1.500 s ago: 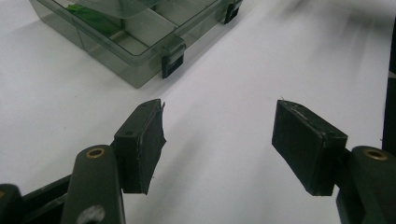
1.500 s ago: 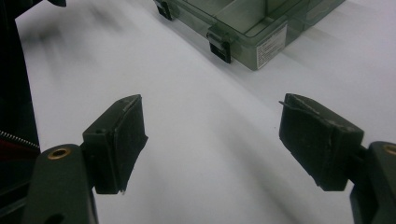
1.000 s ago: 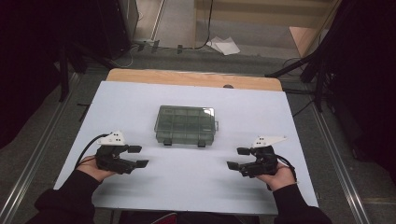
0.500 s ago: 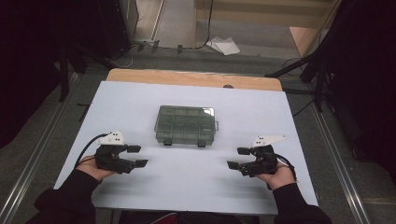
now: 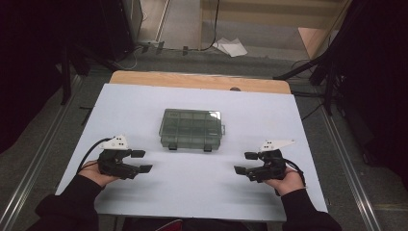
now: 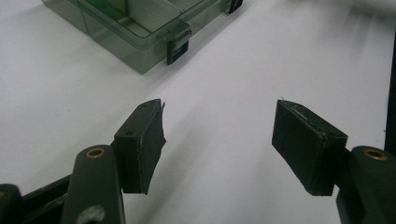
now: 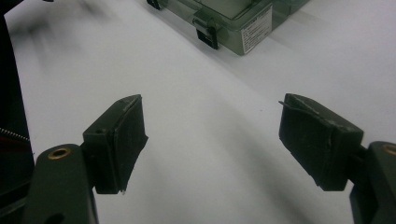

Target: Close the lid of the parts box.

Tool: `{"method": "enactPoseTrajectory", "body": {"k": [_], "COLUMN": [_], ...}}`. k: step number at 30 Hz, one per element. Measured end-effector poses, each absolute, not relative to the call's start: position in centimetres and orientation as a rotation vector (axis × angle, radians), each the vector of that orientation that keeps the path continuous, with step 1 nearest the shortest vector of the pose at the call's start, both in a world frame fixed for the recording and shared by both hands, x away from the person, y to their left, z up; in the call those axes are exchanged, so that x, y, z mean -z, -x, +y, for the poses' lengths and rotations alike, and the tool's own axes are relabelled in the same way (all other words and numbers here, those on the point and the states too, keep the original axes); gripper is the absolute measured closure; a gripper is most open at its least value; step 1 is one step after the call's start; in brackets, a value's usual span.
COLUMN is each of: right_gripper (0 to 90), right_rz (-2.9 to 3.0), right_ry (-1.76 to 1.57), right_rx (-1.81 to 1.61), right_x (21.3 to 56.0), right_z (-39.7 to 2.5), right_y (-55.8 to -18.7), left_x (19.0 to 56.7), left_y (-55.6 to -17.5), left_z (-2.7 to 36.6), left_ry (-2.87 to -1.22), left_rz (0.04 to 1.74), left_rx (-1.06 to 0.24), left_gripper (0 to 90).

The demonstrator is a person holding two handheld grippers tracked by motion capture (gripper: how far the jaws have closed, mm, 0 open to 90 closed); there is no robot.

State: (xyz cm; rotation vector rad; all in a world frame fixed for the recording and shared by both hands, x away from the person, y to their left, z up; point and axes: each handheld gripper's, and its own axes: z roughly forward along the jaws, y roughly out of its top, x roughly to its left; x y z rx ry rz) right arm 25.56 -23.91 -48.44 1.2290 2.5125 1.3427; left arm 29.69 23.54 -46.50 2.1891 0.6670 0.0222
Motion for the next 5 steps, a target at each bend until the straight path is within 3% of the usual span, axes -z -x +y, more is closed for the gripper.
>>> {"method": "enactPoseTrajectory", "body": {"k": [5], "right_gripper": [23.9], "right_rz": [2.511], "right_ry": [-1.231], "right_rx": [-1.344], "right_x": [48.45], "right_z": [-23.89], "right_y": [-25.59], "left_x": [46.49], "left_y": [-29.73], "left_z": [23.62], "left_ry": [-2.188], "left_rz": [0.674], "left_rx": [-0.023], "left_gripper": [33.1]}}
